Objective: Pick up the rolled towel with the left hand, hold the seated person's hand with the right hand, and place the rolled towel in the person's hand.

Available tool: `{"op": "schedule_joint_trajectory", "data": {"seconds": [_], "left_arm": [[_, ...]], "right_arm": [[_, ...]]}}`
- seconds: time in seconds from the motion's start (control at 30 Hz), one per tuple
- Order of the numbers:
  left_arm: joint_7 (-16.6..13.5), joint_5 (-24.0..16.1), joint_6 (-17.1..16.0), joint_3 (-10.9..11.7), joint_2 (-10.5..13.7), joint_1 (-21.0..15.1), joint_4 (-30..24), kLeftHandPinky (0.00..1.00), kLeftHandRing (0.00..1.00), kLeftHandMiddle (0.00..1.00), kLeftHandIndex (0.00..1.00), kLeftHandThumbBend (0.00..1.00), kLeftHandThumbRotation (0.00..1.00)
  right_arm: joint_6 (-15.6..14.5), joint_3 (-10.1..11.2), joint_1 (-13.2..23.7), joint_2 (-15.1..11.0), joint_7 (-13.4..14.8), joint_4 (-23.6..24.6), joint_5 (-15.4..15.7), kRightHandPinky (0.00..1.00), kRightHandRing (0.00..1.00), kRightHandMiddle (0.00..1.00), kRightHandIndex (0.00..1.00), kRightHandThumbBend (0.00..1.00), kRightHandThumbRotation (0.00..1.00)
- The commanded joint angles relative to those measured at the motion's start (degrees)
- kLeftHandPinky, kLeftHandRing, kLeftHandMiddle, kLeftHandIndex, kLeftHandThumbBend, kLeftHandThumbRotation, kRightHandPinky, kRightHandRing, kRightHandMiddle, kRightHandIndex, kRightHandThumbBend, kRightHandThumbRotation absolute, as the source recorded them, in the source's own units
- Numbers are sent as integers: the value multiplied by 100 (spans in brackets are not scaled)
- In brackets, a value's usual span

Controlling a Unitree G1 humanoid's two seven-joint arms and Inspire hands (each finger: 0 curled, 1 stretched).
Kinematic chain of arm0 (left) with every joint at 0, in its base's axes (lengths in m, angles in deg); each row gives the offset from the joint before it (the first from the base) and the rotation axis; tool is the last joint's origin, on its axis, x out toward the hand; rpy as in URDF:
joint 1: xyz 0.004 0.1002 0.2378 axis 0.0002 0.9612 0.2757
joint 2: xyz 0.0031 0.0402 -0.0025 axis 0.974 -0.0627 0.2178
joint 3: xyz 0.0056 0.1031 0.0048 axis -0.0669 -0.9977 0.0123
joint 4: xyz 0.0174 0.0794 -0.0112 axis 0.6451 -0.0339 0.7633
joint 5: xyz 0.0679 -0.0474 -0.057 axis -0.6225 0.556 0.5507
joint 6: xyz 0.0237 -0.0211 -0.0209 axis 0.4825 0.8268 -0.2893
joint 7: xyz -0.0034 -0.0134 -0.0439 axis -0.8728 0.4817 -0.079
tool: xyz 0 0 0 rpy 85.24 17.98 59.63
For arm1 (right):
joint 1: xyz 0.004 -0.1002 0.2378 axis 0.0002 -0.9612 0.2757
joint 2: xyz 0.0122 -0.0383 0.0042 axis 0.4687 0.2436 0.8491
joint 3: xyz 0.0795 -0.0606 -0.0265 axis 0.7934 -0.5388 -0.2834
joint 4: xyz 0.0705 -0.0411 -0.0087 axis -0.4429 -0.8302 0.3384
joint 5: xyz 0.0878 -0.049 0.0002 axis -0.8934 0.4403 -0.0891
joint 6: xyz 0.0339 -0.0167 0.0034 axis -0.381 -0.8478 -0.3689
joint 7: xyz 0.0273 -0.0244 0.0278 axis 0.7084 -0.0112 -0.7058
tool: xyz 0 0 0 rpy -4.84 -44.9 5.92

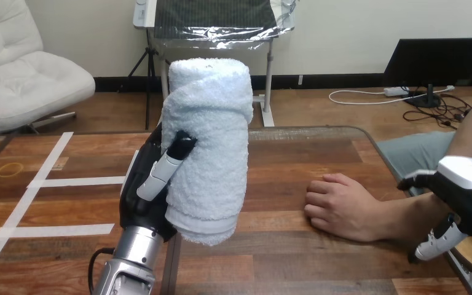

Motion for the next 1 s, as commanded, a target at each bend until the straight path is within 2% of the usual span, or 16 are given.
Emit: {"op": "schedule_joint_trajectory", "data": {"seconds": [0.0, 0.3, 0.4, 0.5, 0.53, 0.63, 0.7, 0.83, 0.97], "left_arm": [[105, 46, -117, -21, -466, -447, -105, 31, 35, 39, 45, 86, 3], [78, -181, -321, -51, -426, -447, -52, 31, 35, 39, 45, 84, 4], [-20, -435, -525, -73, -423, -444, -8, 31, 35, 39, 45, 83, 5], [-381, -1055, -852, -154, -375, -425, 29, 31, 34, 39, 46, 84, 8], [-591, -1384, -986, -199, -336, -418, 47, 31, 34, 39, 46, 85, 9], [-960, -1944, -1199, -269, -279, -415, 96, 31, 33, 38, 46, 86, 14], [-1102, -2144, -1271, -289, -266, -419, 125, 31, 33, 38, 47, 85, 15], [-1436, -2870, -1723, -352, -130, -557, 529, 34, 34, 38, 47, 84, 16], [-1605, -3187, -1883, -353, -73, -666, 820, 34, 34, 38, 47, 83, 18]], "right_arm": [[-113, -196, 601, -299, -274, -98, 171, 88, 93, 92, 88, 80, 0], [-178, -436, 913, -443, -665, -357, 336, 89, 93, 92, 89, 79, 0], [-150, -516, 993, -480, -759, -438, 393, 90, 93, 92, 89, 79, 0], [-113, -583, 1067, -488, -802, -542, 422, 90, 93, 93, 89, 79, 0], [-100, -612, 1095, -487, -813, -582, 426, 90, 94, 93, 89, 79, 0], [-86, -697, 1163, -498, -845, -663, 451, 90, 94, 93, 89, 78, 0], [-85, -758, 1207, -509, -873, -707, 484, 90, 94, 93, 89, 78, 0], [33, -885, 1290, -528, -807, -862, 534, 90, 94, 93, 89, 78, 0], [90, -938, 1320, -524, -743, -925, 553, 90, 94, 92, 89, 78, 0]]}}
